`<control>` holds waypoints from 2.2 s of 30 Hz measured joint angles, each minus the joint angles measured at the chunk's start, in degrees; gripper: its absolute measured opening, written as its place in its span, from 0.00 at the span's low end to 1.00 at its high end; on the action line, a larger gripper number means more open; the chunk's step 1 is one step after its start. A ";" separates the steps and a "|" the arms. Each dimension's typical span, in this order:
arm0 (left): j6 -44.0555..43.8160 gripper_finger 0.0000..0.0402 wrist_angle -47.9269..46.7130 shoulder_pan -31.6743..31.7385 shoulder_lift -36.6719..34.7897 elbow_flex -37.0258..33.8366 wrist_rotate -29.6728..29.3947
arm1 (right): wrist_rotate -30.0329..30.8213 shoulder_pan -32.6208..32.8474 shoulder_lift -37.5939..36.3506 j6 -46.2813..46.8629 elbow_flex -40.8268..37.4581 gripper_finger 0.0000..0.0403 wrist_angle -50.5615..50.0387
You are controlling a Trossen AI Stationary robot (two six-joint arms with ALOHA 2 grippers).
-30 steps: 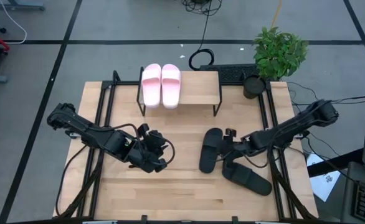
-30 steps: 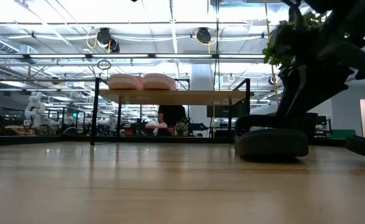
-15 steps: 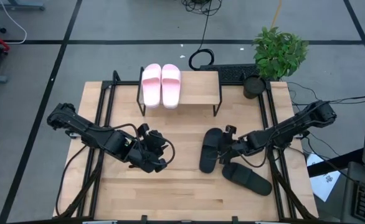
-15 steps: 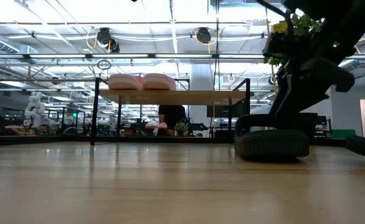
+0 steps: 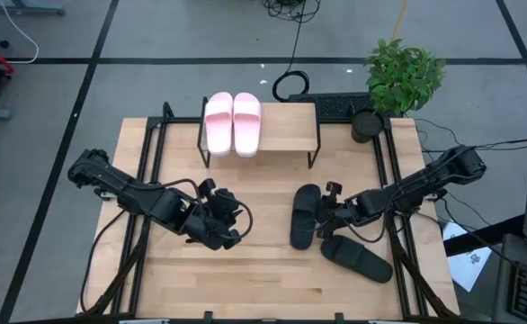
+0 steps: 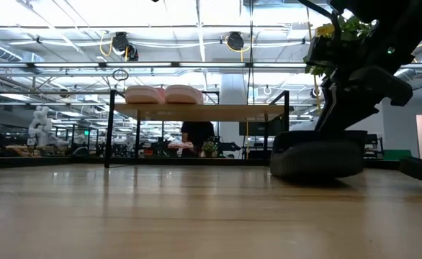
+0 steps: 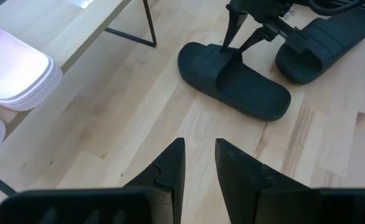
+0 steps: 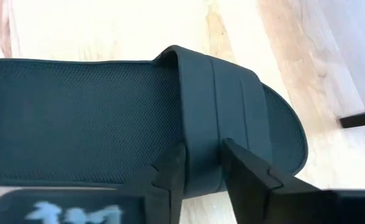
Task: Pick and place slides into the shelf
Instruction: Put the top black slide on the shelf
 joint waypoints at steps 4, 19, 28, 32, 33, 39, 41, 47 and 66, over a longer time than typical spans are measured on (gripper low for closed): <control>-0.31 0.22 0.02 -0.48 0.00 0.00 -0.01 | 0.23 -0.28 -0.02 -0.01 0.00 0.16 -0.02; -3.08 0.22 -2.33 -2.46 -0.02 0.00 -0.04 | -1.08 0.70 0.13 -0.58 9.00 0.01 -4.30; -10.93 0.22 -14.54 -3.23 -0.02 0.00 -0.04 | 8.15 4.68 0.02 -11.26 34.58 0.00 -20.22; -14.14 0.22 -18.97 -4.02 -0.02 0.00 -0.07 | 15.66 2.87 -0.04 -19.31 41.19 0.00 -23.42; -15.08 0.22 -19.80 -4.26 -0.02 0.00 -0.09 | 17.21 1.83 -0.04 -21.74 42.22 0.00 -23.42; -16.31 0.22 -21.92 -5.04 -0.03 0.00 -1.15 | 18.14 -7.93 0.03 -34.92 43.87 0.00 -14.88; -15.98 0.22 -21.95 -5.02 -0.02 0.00 -2.23 | 18.11 -11.67 0.07 -38.58 43.87 0.00 -11.92; -15.15 0.22 -24.05 -4.78 -0.03 0.00 -4.59 | 13.34 -21.44 0.39 -44.03 43.87 0.00 -5.89; -10.13 0.22 -33.64 0.39 -0.04 0.00 -6.05 | 4.67 -33.42 11.75 -51.49 43.80 0.00 0.74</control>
